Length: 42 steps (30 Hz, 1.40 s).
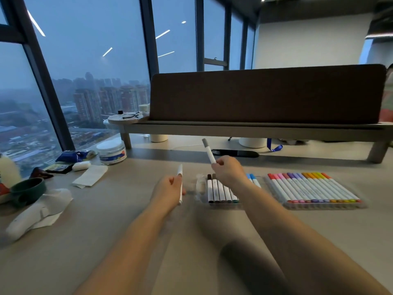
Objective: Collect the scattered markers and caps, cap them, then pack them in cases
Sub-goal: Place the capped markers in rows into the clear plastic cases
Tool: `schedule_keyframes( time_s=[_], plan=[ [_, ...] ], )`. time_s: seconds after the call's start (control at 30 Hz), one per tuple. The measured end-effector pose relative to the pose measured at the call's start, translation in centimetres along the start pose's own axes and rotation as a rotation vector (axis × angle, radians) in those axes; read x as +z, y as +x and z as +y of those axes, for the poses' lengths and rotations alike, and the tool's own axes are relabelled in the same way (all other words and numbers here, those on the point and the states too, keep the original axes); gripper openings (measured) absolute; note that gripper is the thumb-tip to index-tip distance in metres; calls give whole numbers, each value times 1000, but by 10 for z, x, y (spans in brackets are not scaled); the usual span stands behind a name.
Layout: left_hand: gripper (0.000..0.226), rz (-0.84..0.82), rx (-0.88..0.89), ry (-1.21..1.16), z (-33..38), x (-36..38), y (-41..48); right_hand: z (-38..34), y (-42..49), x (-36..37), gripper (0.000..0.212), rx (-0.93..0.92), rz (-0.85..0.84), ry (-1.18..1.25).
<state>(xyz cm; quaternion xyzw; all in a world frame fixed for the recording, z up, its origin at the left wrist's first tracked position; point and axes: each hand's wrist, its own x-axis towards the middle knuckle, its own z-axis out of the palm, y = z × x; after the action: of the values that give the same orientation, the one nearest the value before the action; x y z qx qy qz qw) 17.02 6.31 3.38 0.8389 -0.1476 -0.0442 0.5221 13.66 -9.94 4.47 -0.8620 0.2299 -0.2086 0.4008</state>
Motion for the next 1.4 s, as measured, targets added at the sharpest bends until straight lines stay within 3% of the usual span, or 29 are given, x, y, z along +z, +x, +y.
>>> schedule_keyframes(
  time_s=[0.1, 0.23, 0.33, 0.53, 0.7, 0.8, 1.17, 1.33, 1.4],
  plan=[
    [21, -96, -2, -147, 20, 28, 0, 23, -13, -43, 17, 103, 46, 122],
    [20, -227, -12, -326, 39, 73, 0, 59, -32, -86, 17, 219, 65, 84],
    [24, -219, 0, -384, 50, 101, 2, 79, -39, -98, 12, 287, 79, 63],
    [17, -29, 182, -324, 38, 137, -6, 103, -28, -87, 12, 213, 142, -153],
    [14, -56, 235, -278, 32, 142, -4, 106, -25, -83, 28, 132, 94, -329],
    [14, -56, 231, -288, 32, 142, -2, 107, -26, -81, 25, 69, 8, -488],
    [12, -64, 228, -291, 32, 144, -1, 99, -28, -75, 10, 41, -12, -716],
    [13, -94, 218, -352, 31, 143, -2, 106, -34, -72, 13, 27, 70, -671],
    [12, -116, 229, -359, 32, 143, -3, 110, -33, -75, 20, 33, 142, -483]
  ],
)
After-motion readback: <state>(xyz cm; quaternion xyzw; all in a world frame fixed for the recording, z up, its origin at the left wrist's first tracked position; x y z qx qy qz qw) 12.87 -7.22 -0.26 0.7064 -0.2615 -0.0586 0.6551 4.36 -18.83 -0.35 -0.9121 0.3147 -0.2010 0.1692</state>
